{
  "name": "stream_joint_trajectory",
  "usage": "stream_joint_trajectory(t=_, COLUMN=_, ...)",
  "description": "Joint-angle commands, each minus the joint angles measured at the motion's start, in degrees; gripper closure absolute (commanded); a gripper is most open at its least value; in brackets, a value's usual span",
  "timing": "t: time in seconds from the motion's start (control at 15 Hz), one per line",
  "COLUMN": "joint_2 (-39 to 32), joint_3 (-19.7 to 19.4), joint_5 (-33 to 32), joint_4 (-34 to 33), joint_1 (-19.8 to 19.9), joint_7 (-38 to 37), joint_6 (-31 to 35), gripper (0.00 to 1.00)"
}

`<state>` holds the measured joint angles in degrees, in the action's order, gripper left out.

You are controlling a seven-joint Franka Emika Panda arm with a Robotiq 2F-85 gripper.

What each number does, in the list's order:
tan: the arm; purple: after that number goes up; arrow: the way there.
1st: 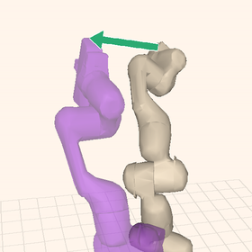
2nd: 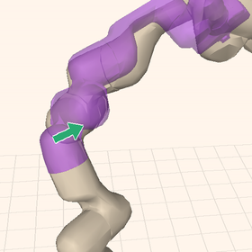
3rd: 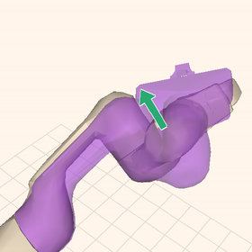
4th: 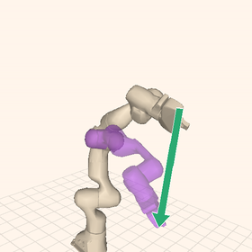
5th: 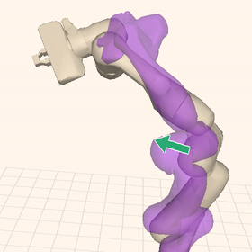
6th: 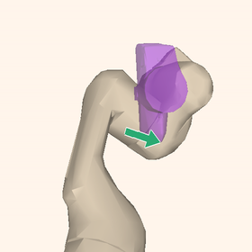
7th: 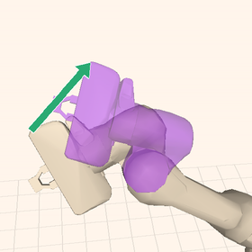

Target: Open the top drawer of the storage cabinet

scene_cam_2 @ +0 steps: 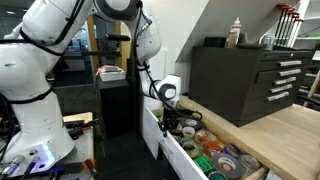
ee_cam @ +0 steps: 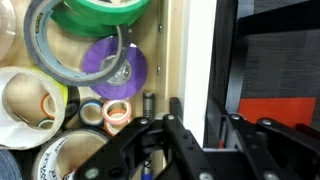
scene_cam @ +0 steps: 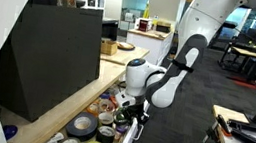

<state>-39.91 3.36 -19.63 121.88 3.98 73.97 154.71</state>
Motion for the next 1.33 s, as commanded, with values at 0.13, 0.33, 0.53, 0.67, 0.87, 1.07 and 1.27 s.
stream_joint_trajectory(t=0.13, joint_2=3.2, joint_3=-1.93, joint_5=-3.15, joint_4=5.92, joint_1=-1.43, joint_7=-1.33, joint_6=1.7, gripper=0.2)
stream_joint_trajectory(t=0.33, joint_2=4.27, joint_3=-2.74, joint_5=-4.81, joint_4=6.48, joint_1=-2.6, joint_7=-1.97, joint_6=1.7, gripper=0.02)
stream_joint_trajectory(t=0.53, joint_2=6.57, joint_3=-3.72, joint_5=-6.59, joint_4=7.01, joint_1=-3.85, joint_7=-2.89, joint_6=1.46, gripper=0.0)
stream_joint_trajectory(t=0.67, joint_2=8.88, joint_3=-3.81, joint_5=-6.82, joint_4=7.4, joint_1=-4.41, joint_7=-3.61, joint_6=-0.06, gripper=0.0)
stream_joint_trajectory(t=0.87, joint_2=12.49, joint_3=-2.33, joint_5=-4.6, joint_4=7.73, joint_1=-3.58, joint_7=-3.35, joint_6=-3.42, gripper=0.0)
stream_joint_trajectory(t=1.07, joint_2=15.72, joint_3=-1.25, joint_5=-2.06, joint_4=7.72, joint_1=-2.96, joint_7=-4.31, joint_6=-6.98, gripper=0.0)
stream_joint_trajectory(t=1.27, joint_2=17.88, joint_3=-0.8, joint_5=0.26, joint_4=7.32, joint_1=-2.88, joint_7=-5.26, joint_6=-10.36, gripper=0.0)
